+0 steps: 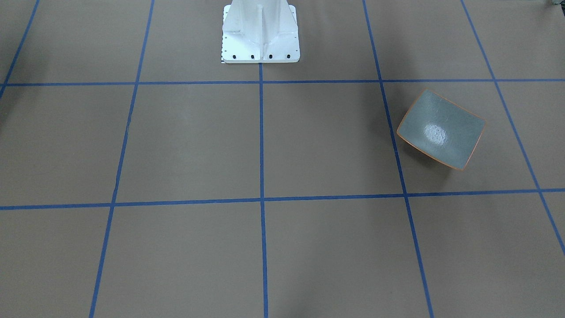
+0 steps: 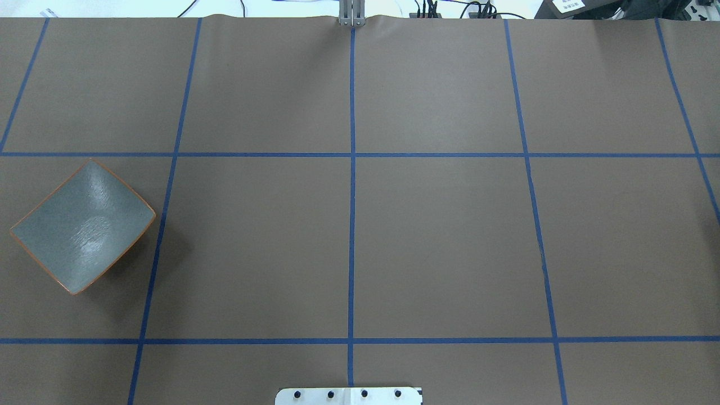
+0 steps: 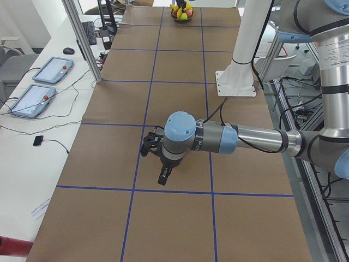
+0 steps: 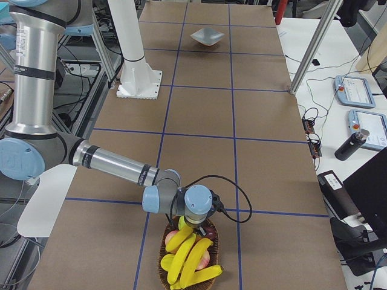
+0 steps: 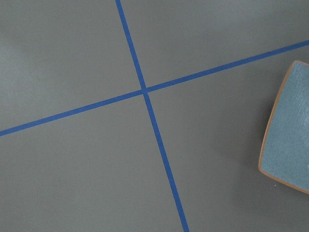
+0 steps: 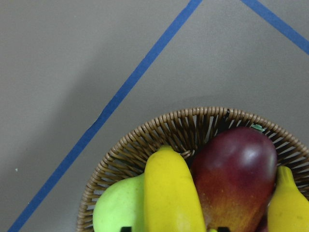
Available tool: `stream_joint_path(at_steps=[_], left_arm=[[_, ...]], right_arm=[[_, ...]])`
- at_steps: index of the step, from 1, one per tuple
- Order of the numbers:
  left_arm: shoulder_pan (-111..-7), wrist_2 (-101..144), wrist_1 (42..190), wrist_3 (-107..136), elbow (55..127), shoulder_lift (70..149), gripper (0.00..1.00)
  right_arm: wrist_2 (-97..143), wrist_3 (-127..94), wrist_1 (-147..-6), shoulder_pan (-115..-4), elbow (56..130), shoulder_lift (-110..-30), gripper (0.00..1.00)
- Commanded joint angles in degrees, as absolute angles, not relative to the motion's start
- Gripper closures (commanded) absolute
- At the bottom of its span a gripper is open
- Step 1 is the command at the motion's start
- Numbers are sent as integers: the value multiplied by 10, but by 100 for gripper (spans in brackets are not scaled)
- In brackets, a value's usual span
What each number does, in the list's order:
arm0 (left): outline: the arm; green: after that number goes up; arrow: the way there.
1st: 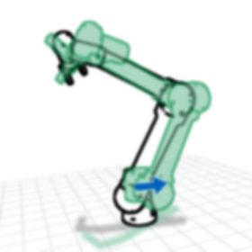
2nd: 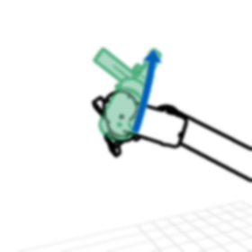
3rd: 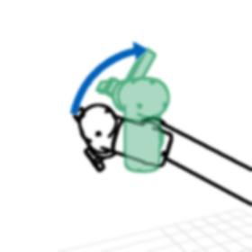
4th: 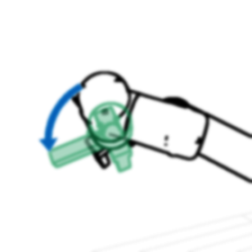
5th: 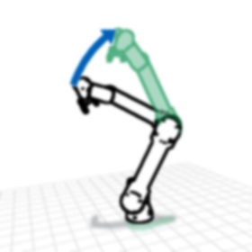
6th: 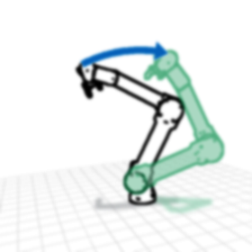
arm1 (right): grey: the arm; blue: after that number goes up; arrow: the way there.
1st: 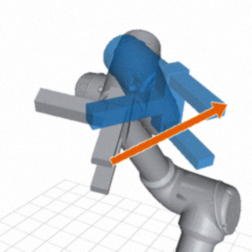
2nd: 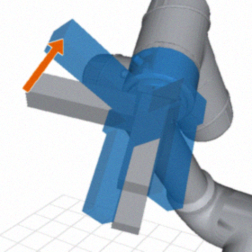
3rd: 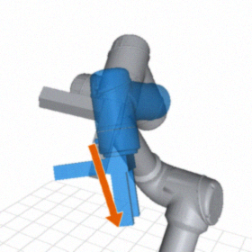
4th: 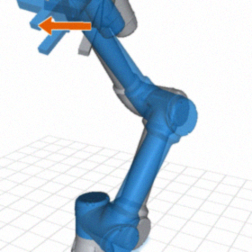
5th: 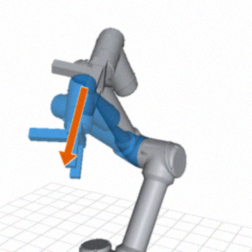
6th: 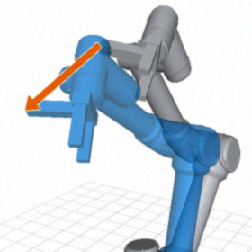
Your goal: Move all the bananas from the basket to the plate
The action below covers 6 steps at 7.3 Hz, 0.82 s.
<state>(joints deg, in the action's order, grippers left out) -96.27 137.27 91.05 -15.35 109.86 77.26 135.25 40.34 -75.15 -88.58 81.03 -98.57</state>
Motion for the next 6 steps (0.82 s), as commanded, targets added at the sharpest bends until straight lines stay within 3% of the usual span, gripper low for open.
stream_joint_path(at_steps=[1, 6], left_arm=[[-962, 1373, 911, -154, 1099, 773, 0], [-962, 1374, 910, -151, 1106, 781, 0]], right_arm=[[1350, 406, -752, -884, 829, -985, 100], [1353, 284, -767, -903, 867, -933, 100]])
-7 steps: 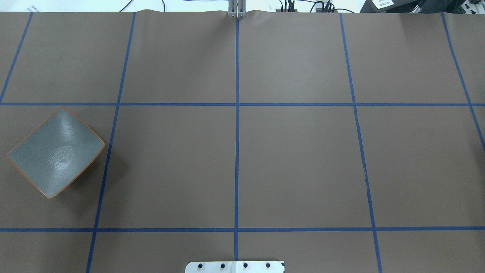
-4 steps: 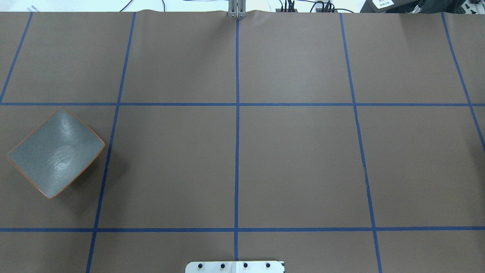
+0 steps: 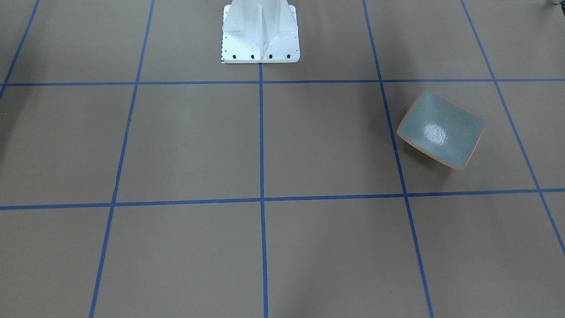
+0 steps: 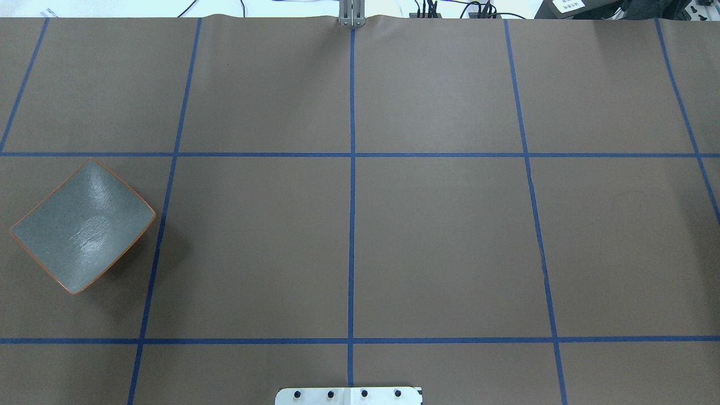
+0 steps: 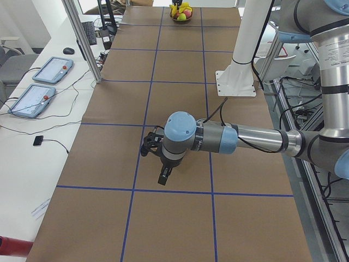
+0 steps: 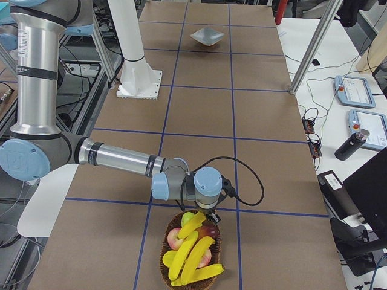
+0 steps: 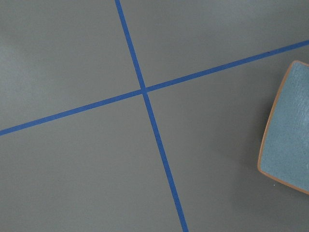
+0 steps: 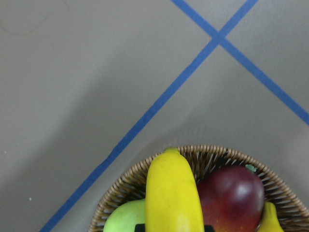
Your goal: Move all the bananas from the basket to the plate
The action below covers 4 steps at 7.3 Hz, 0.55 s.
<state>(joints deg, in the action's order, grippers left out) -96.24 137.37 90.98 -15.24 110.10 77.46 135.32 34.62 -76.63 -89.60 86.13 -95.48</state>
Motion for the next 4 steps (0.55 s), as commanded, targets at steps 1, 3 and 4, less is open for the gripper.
stream_joint_path(at_steps=[1, 3, 4], left_arm=[[-962, 1374, 911, -151, 1107, 797, 0], [-962, 1374, 918, -151, 1107, 820, 0], [-960, 1373, 944, -150, 1106, 831, 0]], right_arm=[[1356, 241, -768, -906, 868, -911, 100], [1378, 66, -766, -906, 914, -890, 100], [1393, -18, -765, -904, 946, -885, 100]])
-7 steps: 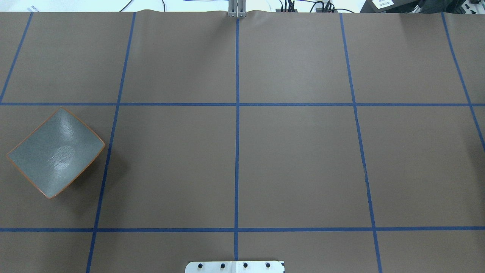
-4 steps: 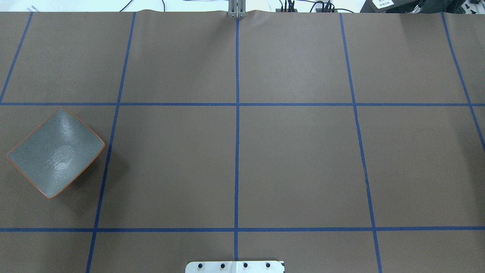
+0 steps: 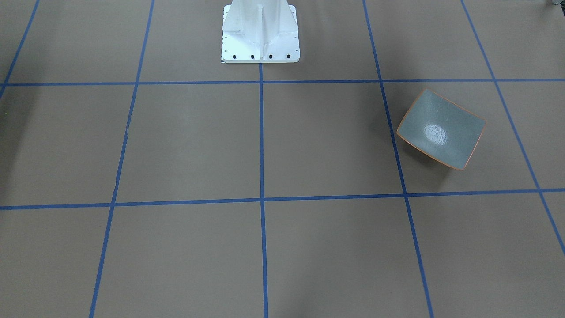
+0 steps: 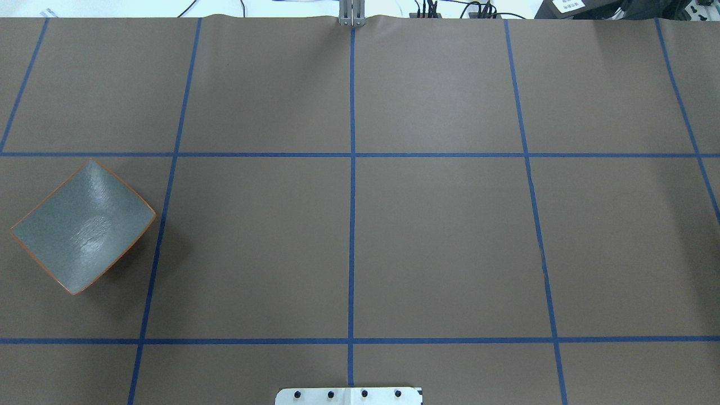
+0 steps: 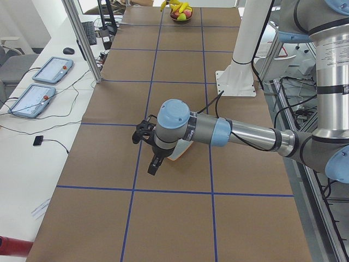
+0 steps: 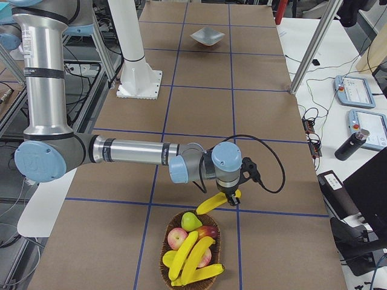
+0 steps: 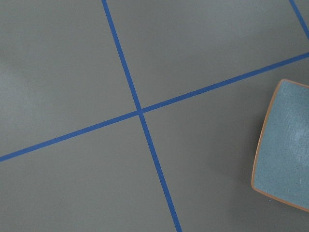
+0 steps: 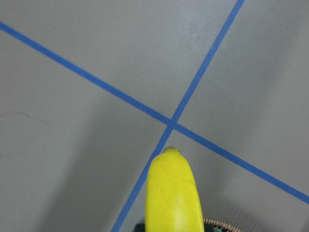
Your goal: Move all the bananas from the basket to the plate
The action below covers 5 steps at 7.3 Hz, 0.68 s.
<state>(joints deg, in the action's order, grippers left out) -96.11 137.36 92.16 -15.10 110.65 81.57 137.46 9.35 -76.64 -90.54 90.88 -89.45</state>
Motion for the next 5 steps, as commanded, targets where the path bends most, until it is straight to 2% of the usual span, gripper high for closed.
stream_joint_path(at_steps=[1, 3, 5], left_arm=[[-958, 1373, 961, -149, 1102, 847, 0], [-947, 1393, 973, -142, 1104, 878, 0], [-907, 1423, 1103, 8, 1101, 876, 0]], right_arm=[[1400, -99, -763, -895, 975, -875, 100], [1397, -250, -759, -851, 1002, -834, 100], [1390, -401, -758, -801, 1026, -775, 100]])
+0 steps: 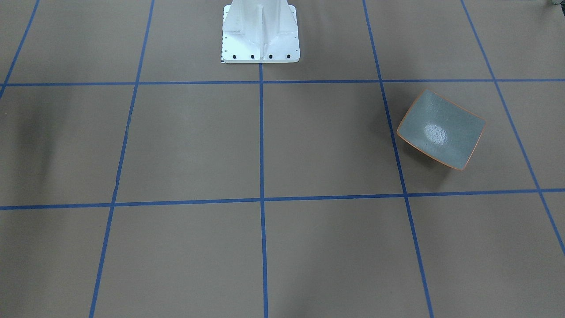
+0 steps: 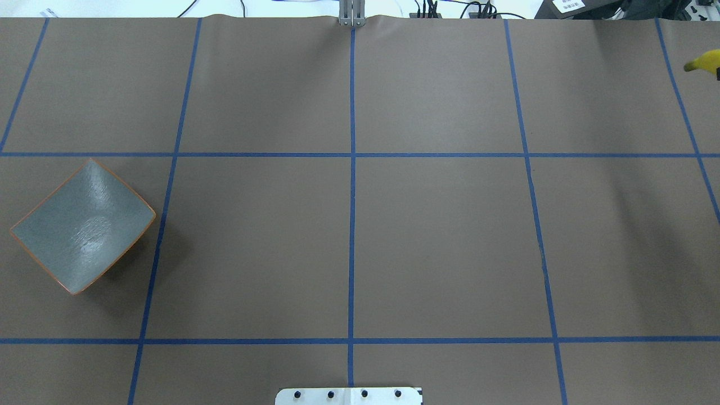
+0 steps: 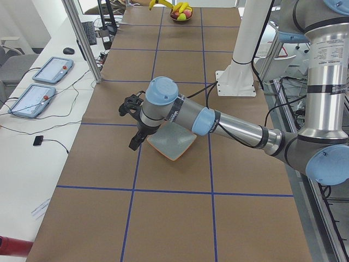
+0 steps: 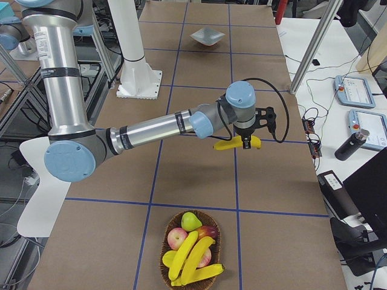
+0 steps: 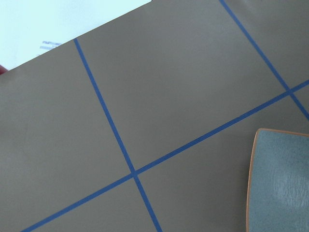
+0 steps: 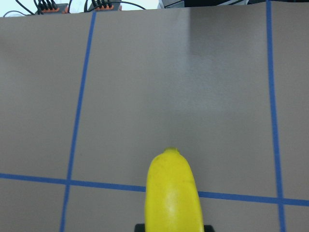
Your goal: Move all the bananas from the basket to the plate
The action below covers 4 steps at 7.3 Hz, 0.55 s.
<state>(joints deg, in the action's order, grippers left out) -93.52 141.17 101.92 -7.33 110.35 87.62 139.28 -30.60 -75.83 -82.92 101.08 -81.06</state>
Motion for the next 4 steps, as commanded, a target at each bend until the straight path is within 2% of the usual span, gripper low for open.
stream_joint_path(at_steps=[1, 4], left_arm=[[-864, 1419, 1179, 106, 1101, 879, 0], [-731, 1419, 1243, 410, 1108, 987, 0]], right_arm=[[1376, -462, -758, -767, 1051, -765, 100], [1306, -662, -758, -676, 1093, -695, 100]])
